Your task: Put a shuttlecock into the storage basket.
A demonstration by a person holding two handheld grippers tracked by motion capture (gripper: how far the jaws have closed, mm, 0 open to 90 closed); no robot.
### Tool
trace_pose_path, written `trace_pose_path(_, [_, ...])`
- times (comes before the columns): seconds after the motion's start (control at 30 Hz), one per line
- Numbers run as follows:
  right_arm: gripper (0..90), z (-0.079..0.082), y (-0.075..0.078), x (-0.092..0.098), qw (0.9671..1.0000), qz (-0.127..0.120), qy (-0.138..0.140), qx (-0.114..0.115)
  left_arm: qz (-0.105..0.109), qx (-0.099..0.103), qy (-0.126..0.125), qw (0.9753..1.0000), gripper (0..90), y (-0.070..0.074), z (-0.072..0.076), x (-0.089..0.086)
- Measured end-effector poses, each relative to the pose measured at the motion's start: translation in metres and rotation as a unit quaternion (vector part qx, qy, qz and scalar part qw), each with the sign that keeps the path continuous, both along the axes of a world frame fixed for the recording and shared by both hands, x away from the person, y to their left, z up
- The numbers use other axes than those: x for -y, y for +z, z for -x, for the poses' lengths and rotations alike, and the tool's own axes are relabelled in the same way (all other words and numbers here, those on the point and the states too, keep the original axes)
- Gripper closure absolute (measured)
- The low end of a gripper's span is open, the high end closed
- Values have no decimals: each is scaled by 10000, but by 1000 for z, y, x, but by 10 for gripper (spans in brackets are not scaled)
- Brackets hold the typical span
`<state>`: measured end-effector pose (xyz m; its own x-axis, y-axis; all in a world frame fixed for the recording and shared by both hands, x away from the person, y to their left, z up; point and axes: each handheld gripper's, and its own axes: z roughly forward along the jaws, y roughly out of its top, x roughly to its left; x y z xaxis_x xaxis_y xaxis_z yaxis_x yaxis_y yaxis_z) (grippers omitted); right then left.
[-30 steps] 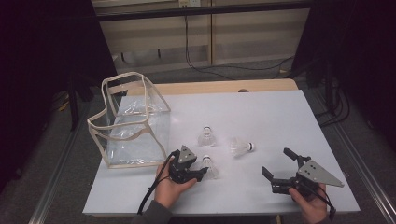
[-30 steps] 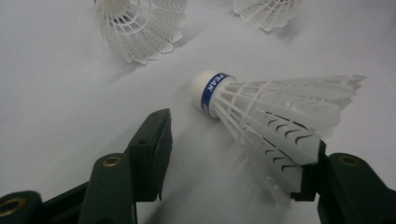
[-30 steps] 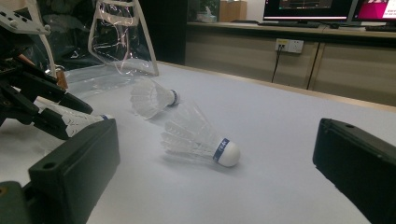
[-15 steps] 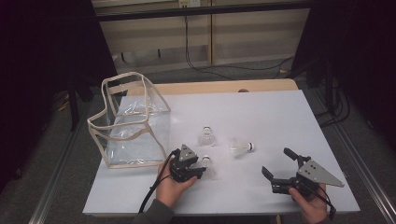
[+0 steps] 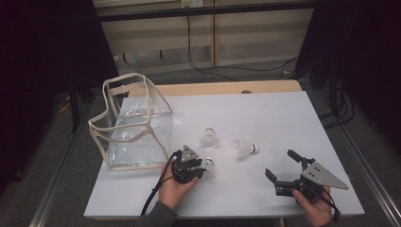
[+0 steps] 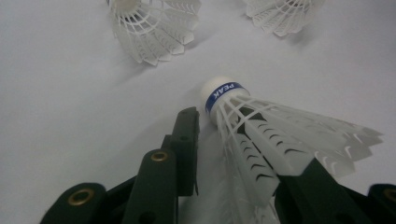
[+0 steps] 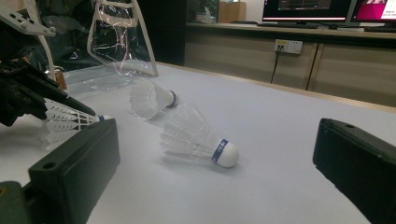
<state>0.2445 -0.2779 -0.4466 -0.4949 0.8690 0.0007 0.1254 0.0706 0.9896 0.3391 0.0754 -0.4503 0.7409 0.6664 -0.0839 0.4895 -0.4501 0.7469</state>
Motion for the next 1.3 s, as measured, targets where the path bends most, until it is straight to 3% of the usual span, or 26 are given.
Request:
trace_pose_path(0.27, [9, 0, 0, 0, 10000, -4, 1, -8, 26, -50, 11, 10000, 765, 0, -1, 0])
trace_pose_path(0.5, [8, 0, 0, 0, 10000, -8, 1, -12, -72, -157, -20, 9998, 819, -1, -2, -1])
trace_pose_path(1.0, [8, 0, 0, 0, 10000, -5, 8, -11, -49, -345, -48, 9994, 866, 2, -4, -4])
trace_pose_path(1.07, [8, 0, 0, 0, 10000, -12, 10, -8, 25, -324, -30, 9995, 868, 1, -4, -3])
trace_pose_path(1.3, [8, 0, 0, 1, 10000, -7, 5, -1, 157, -523, -53, 9985, 873, 6, -4, -6])
